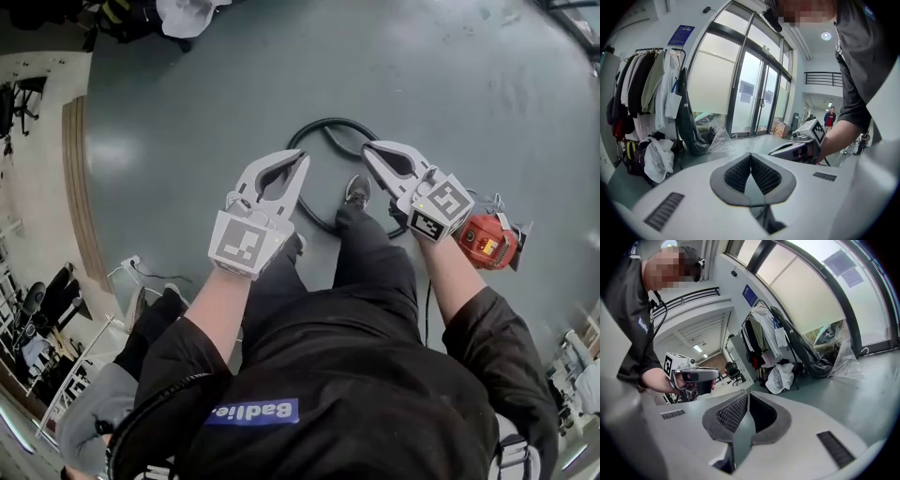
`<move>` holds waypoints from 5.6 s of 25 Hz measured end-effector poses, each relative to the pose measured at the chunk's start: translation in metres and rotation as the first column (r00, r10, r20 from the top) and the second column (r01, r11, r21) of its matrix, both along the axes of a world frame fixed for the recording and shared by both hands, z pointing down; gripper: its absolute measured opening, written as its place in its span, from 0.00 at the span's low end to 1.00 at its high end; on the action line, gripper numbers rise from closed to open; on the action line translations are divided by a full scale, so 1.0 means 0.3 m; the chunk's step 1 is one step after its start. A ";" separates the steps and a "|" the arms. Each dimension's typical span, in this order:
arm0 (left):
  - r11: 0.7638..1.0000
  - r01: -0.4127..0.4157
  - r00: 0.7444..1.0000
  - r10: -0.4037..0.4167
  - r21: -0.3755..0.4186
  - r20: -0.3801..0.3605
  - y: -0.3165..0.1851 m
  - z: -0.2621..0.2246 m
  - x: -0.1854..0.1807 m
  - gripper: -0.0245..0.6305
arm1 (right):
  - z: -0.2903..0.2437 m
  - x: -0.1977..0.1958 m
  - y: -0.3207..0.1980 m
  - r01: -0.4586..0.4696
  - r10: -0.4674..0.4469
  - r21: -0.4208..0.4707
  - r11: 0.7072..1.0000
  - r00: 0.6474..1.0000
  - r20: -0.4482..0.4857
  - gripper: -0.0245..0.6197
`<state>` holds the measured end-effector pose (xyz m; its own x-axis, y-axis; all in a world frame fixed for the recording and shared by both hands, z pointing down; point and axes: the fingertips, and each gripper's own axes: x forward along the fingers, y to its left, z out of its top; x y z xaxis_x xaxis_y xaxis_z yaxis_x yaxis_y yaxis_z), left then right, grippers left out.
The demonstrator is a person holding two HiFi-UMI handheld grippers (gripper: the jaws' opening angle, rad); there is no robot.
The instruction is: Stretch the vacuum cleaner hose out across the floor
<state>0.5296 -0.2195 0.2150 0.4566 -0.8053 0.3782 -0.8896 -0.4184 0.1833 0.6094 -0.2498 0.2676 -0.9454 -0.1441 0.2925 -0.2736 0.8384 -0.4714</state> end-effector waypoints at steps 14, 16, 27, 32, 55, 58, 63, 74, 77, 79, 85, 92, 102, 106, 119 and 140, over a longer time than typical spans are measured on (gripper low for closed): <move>1.000 -0.021 1.000 0.021 -0.003 0.014 -0.032 0.647 -0.190 0.05 | 0.724 -0.033 -0.128 -0.082 0.090 0.054 0.995 0.982 -0.166 0.05; 1.000 -0.020 1.000 0.020 -0.004 0.016 -0.045 0.752 -0.199 0.05 | 0.868 -0.014 -0.152 -0.083 0.090 0.042 0.996 0.976 -0.196 0.05; 0.994 -0.105 0.993 0.104 0.016 0.049 -0.136 1.319 -0.123 0.05 | 1.768 0.097 -0.201 0.140 -0.101 0.034 0.990 0.842 -0.530 0.26; 0.986 -0.161 0.984 0.157 0.037 0.084 -0.166 1.499 -0.081 0.05 | 2.178 0.218 -0.169 0.355 -0.272 -0.042 0.934 0.630 -0.727 0.30; 0.959 -0.148 0.910 0.227 -0.240 0.346 -0.052 2.159 -0.113 0.34 | 2.313 0.106 -0.166 0.394 -0.321 -0.081 0.916 0.594 -0.738 0.32; 0.950 -0.141 0.881 0.249 -0.280 0.401 -0.032 2.256 -0.108 0.44 | 2.160 0.060 -0.148 0.392 -0.301 -0.023 0.919 0.666 -0.682 0.32; 0.935 -0.121 0.831 0.280 -0.334 0.481 0.006 2.376 -0.159 0.44 | 1.972 0.041 -0.141 0.372 -0.267 0.039 0.927 0.733 -0.626 0.31; 0.869 -0.099 0.845 0.331 -0.485 0.420 0.138 2.544 -0.195 0.33 | 1.827 0.007 -0.081 0.394 -0.280 0.062 0.917 0.747 -0.604 0.31; 0.850 -0.115 0.846 0.355 -0.514 0.398 0.136 2.490 -0.218 0.32 | 1.872 0.016 -0.102 0.447 -0.316 0.049 0.893 0.702 -0.638 0.31; 0.839 -0.123 0.839 0.373 -0.530 0.396 0.145 2.459 -0.244 0.32 | 1.922 0.001 -0.099 0.520 -0.346 0.056 0.852 0.641 -0.685 0.31; 0.835 -0.121 0.746 0.433 -0.537 0.505 0.140 2.355 -0.331 0.32 | 1.915 -0.252 -0.012 0.842 -0.313 0.264 0.470 0.439 -0.842 0.37; 0.842 -0.121 0.693 0.451 -0.525 0.563 0.106 2.167 -0.358 0.32 | 1.910 -0.614 0.176 0.951 -0.313 0.288 0.111 0.308 -0.898 0.37; 0.936 0.038 0.831 0.164 -0.350 0.531 0.150 2.043 -0.512 0.52 | 1.827 -0.696 0.038 0.869 -0.245 0.219 0.443 0.352 -0.903 0.25; 0.922 0.076 0.884 0.114 -0.380 0.454 0.231 2.088 -0.522 0.55 | 1.757 -0.714 -0.003 0.811 -0.209 0.222 0.541 0.386 -0.899 0.25; 0.818 0.014 0.911 0.227 -0.575 0.345 0.392 2.285 -0.681 0.36 | 1.754 -0.696 0.015 0.766 -0.151 0.181 0.617 0.341 -0.928 0.27; 0.929 -0.083 0.741 0.299 -0.361 0.600 0.181 1.690 -0.963 0.45 | 1.516 -1.174 0.134 0.888 -0.146 0.205 0.412 0.286 -0.947 0.25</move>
